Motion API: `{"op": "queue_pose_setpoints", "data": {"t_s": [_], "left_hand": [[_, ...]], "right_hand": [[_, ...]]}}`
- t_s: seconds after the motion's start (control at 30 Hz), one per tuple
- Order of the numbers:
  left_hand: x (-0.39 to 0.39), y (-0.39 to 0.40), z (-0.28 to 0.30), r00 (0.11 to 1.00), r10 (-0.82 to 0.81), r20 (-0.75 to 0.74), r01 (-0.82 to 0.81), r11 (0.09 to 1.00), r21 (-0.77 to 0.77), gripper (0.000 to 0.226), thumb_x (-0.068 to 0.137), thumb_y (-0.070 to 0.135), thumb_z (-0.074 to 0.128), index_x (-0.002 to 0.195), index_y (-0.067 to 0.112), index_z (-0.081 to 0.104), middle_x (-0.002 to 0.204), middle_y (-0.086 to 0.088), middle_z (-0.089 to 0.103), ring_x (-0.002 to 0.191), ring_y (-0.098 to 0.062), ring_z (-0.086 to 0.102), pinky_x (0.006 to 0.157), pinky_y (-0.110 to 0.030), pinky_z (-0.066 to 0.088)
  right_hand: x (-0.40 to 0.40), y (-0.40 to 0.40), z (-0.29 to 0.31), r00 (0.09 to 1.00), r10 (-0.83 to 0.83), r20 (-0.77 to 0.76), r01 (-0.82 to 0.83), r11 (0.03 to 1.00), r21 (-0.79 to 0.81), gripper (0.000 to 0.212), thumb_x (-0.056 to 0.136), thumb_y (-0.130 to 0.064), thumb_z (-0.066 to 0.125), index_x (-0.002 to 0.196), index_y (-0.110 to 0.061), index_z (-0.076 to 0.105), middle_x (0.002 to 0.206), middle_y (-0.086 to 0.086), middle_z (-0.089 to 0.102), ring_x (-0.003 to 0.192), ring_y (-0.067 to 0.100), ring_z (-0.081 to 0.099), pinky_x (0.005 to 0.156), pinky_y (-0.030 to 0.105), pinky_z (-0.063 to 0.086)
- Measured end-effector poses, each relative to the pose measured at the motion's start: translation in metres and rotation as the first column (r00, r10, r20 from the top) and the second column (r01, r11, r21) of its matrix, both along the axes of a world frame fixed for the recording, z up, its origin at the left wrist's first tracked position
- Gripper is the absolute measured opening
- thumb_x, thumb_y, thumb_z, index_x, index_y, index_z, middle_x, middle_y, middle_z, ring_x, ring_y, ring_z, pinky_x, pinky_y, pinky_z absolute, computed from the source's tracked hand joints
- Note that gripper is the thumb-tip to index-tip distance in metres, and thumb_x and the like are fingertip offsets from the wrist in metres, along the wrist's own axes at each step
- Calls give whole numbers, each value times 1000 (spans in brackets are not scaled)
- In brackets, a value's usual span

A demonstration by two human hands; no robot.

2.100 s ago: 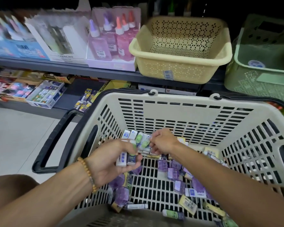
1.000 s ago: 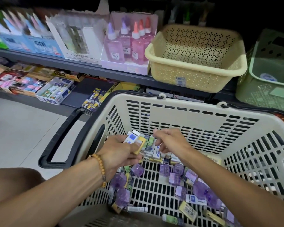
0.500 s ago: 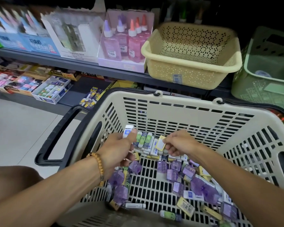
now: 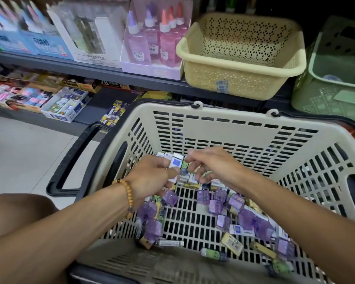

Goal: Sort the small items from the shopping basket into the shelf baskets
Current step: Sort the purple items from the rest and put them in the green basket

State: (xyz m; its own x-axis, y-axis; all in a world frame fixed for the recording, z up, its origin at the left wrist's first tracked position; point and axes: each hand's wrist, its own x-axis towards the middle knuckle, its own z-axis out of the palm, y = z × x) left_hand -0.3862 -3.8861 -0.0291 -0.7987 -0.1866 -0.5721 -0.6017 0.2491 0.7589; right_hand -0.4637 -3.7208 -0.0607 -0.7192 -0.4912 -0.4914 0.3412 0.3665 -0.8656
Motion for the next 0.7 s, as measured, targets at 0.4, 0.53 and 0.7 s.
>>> {"op": "queue_pose_setpoints", "data": {"t_s": [0.4,0.53,0.7], "left_hand": [[-3,0,-20,793,-573,206,603,695,-391,23,83,33,73,101,23,62,100,-1,69,88,-23,69,79,-33,57],[0,0,-41,484,-682,549,863,271,-425,54,76,33,79,124,22,55,109,0,63,96,-18,59,84,-28,48],[4,0,-49,270,-742,614,931,38,-364,72,67,34,86,127,23,48,124,-5,56,111,-22,54,91,-29,42]], "right_hand": [[30,49,34,980,39,-193,-4,984,180,16,94,-24,65,82,-14,68,68,-2,72,60,7,68,56,19,54],[37,67,36,976,24,-214,5,991,135,17,92,-24,67,80,-13,65,63,-7,70,59,6,68,52,16,50],[37,73,39,969,43,-243,-10,991,134,16,93,-25,66,82,-14,65,70,-1,71,59,5,68,45,12,45]]}}
